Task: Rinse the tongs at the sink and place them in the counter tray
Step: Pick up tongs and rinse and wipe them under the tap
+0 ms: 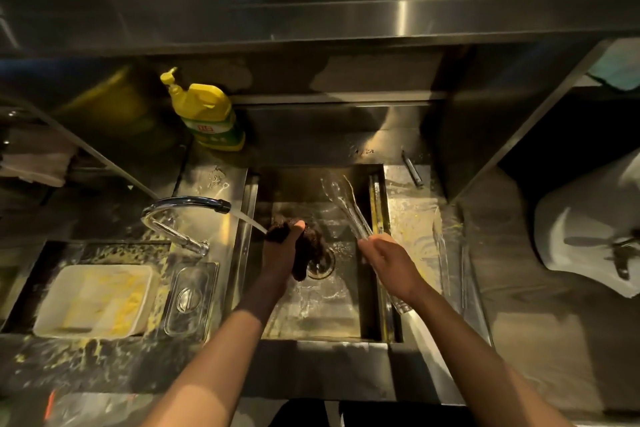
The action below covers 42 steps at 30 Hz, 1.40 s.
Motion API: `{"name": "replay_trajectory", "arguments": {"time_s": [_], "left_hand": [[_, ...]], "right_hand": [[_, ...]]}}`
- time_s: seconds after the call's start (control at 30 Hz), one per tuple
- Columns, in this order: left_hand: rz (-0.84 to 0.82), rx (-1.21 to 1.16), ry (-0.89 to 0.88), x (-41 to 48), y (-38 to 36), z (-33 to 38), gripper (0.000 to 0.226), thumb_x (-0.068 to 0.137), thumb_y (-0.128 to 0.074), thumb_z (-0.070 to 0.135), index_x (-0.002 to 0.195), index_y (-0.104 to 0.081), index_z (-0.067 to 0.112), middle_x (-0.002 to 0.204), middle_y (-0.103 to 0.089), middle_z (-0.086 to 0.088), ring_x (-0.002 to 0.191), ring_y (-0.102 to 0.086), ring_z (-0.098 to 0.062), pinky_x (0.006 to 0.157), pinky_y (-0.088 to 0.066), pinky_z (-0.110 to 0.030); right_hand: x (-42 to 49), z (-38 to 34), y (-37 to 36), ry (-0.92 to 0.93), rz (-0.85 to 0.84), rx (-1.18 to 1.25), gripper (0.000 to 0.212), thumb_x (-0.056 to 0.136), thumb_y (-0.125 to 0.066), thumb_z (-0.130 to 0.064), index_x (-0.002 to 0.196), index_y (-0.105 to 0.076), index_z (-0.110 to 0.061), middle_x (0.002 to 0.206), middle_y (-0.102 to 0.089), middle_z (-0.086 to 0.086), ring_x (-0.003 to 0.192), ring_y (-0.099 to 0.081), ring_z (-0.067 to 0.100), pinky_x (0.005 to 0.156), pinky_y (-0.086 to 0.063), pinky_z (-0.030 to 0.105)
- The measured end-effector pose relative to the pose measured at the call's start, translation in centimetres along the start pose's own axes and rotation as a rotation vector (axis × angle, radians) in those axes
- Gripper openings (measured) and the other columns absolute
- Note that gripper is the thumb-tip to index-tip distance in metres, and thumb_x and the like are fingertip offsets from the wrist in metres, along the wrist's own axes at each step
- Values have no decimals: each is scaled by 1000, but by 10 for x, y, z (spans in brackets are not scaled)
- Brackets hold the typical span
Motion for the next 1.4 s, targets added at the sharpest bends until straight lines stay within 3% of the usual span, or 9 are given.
{"name": "replay_trajectory", "arguments": {"time_s": [0.27,0.4,0.47,0.63,0.77,0.9,1.07,1.2,1.4], "left_hand": [[-16,-69,-23,-29,-7,22,48,83,-74,34,124,-60,11,118,-66,-11,106,-63,-27,97,-52,-43],[-94,-80,-70,-38,-15,40,24,91,-66,22,112,-61,10,97,-66,-3,88,-63,-17,57,-52,-14],[-145,-85,-91,-35,-19,46,30,89,-68,23,115,-65,8,102,-69,-5,98,-65,-24,60,-50,-18],[-247,-64,-108,-36,-28,64,42,77,-78,43,103,-66,12,103,-71,-7,89,-70,-19,76,-58,-33],[-381,-96,-113,-49,-40,79,13,87,-72,23,96,-71,13,83,-75,-6,69,-74,-18,53,-58,-29],[-489,-90,-238,-68,-57,96,19,88,-69,19,104,-70,9,91,-73,-8,87,-70,-23,57,-54,-18],[-633,-31,-229,-97,-96,100,3,87,-70,11,90,-70,12,65,-73,7,62,-70,-4,53,-52,-15],[-728,32,-201,-125,-127,90,20,81,-77,24,97,-75,12,93,-76,-9,92,-71,-25,84,-57,-33],[-895,87,-251,-193,-180,74,7,86,-73,17,92,-72,15,87,-71,1,85,-67,-15,60,-53,-14]], "right_hand": [[-4,-11,18,174,46,1,23,101,-55,-34,92,-69,-18,100,-58,-6,99,-57,9,88,-47,35],[-9,-25,29,167,49,-38,21,99,-58,-36,103,-69,-19,119,-53,-9,113,-53,2,95,-43,24],[-12,-34,36,158,86,-42,20,98,-59,-36,101,-69,-19,122,-53,-8,115,-53,6,96,-42,26],[-22,-64,52,196,198,-55,13,98,-60,-34,97,-69,-24,116,-58,-7,111,-55,8,94,-43,29],[-33,-78,64,187,276,-5,12,96,-63,-37,89,-68,-29,109,-60,-12,105,-57,2,92,-48,31],[-57,-92,87,174,396,7,16,93,-67,-38,77,-63,-34,98,-59,-13,96,-60,5,88,-51,32],[-104,-95,114,99,551,-11,17,93,-68,-34,78,-61,-35,96,-57,-8,84,-57,4,78,-47,23],[-152,-86,135,37,695,35,13,93,-65,-41,82,-64,-35,98,-61,-5,90,-61,12,82,-51,30],[-227,-60,166,-84,864,104,26,94,-65,-41,70,-62,-30,83,-58,-8,77,-56,5,74,-43,23]]}}
Point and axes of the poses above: each hand's wrist, its own x-axis towards the middle knuckle, its own y-axis out of the back of the hand, z = x × y, the point moved 4 cm from there along x, towards the middle knuckle
